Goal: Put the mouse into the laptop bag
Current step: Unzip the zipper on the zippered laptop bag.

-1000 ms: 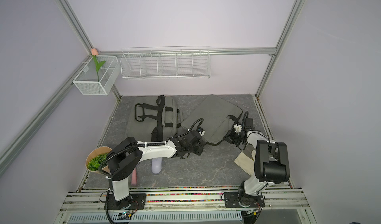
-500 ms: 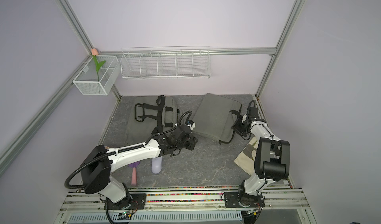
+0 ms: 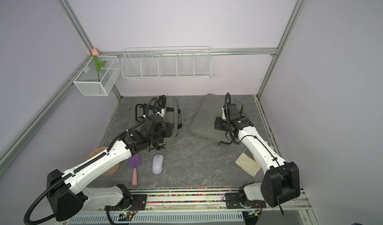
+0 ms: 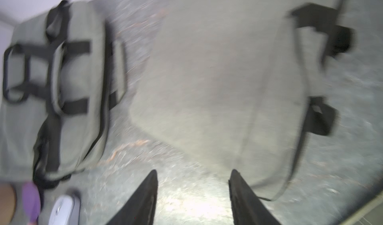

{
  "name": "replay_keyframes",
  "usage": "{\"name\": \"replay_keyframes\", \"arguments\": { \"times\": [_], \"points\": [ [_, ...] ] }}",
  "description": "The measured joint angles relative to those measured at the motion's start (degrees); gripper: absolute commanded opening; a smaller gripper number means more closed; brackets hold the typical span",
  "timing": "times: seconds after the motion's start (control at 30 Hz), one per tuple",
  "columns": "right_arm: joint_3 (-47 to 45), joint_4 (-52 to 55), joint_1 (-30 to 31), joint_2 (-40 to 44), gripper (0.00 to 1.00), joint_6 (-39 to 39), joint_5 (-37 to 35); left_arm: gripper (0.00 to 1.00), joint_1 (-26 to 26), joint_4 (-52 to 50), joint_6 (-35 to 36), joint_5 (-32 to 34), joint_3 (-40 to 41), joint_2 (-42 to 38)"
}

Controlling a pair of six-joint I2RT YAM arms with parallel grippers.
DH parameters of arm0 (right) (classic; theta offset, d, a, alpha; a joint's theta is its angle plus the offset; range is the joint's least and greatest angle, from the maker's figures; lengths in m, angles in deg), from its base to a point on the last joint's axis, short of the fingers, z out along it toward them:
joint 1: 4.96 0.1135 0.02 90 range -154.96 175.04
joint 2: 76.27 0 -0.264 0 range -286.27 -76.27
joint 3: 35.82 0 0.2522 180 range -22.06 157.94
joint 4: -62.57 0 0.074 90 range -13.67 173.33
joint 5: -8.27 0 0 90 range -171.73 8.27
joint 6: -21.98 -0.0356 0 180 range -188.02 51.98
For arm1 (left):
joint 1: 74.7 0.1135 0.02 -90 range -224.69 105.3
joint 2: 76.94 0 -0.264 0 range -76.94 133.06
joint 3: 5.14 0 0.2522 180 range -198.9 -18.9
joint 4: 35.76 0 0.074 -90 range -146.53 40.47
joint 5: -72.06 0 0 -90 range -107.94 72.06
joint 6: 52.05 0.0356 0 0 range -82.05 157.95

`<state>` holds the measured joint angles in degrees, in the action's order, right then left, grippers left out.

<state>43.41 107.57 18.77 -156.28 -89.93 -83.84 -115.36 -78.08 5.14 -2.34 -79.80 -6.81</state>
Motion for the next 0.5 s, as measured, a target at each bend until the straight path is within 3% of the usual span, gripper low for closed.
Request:
{"name": "replay_keyframes", "arguments": {
  "times": [0.13,0.23,0.33,0.43,0.5],
  "points": [
    [0.00,-3.56,10.43,-6.05,0.59,3.65,-0.33,0.49,8.33,-2.32,-2.01,-1.75,2.08,-1.31],
    [0.00,-7.30,16.98,-11.78,0.43,6.47,1.86,0.48,12.66,-3.15,-3.02,-4.04,2.97,0.26],
    [0.00,-10.80,21.38,-15.96,0.31,8.61,4.79,0.39,17.20,-1.97,-4.37,-7.82,4.55,3.39],
    [0.00,-14.10,24.94,-18.64,0.30,10.23,5.66,0.38,21.70,0.48,-5.68,-11.23,7.61,6.91],
    [0.39,-16.46,27.26,-20.59,0.36,11.28,6.14,0.38,23.63,1.70,-6.45,-12.76,9.44,9.75]
  ]
}}
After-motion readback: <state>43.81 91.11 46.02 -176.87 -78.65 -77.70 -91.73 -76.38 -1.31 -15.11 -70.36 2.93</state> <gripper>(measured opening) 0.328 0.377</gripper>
